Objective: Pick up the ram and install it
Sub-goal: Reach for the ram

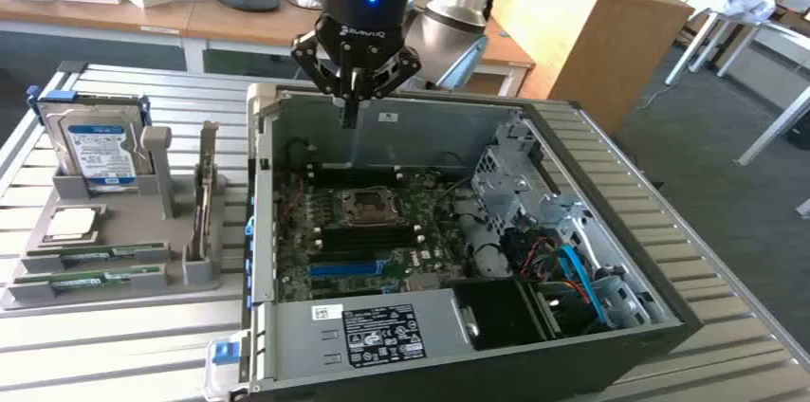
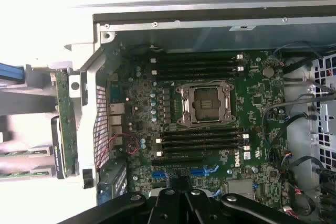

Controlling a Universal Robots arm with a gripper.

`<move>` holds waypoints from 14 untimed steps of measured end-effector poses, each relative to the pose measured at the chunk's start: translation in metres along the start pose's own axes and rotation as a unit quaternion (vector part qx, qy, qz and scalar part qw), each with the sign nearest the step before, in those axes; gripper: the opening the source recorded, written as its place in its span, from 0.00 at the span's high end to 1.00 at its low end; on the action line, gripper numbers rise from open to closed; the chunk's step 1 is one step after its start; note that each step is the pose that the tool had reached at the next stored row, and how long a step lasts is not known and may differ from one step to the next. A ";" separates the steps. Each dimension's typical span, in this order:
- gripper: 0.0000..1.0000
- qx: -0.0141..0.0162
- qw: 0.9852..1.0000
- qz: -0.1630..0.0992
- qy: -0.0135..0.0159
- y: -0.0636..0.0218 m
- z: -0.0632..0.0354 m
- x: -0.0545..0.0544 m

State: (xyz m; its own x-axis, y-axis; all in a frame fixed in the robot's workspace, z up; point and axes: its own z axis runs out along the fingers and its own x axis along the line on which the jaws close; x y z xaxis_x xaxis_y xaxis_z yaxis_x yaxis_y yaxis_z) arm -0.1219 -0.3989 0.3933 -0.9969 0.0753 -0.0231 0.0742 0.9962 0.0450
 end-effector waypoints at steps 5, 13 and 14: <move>0.90 0.000 1.000 0.000 0.000 0.0000 0.0000 0.000; 0.90 0.000 1.000 0.000 0.000 -0.0001 0.0000 0.001; 0.90 0.000 1.000 0.000 0.000 -0.0001 0.0000 0.002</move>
State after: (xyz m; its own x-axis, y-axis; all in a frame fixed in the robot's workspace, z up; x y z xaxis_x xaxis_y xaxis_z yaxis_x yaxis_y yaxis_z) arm -0.1240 -0.3988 0.3933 -0.9969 0.0752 -0.0230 0.0741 0.9962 0.0450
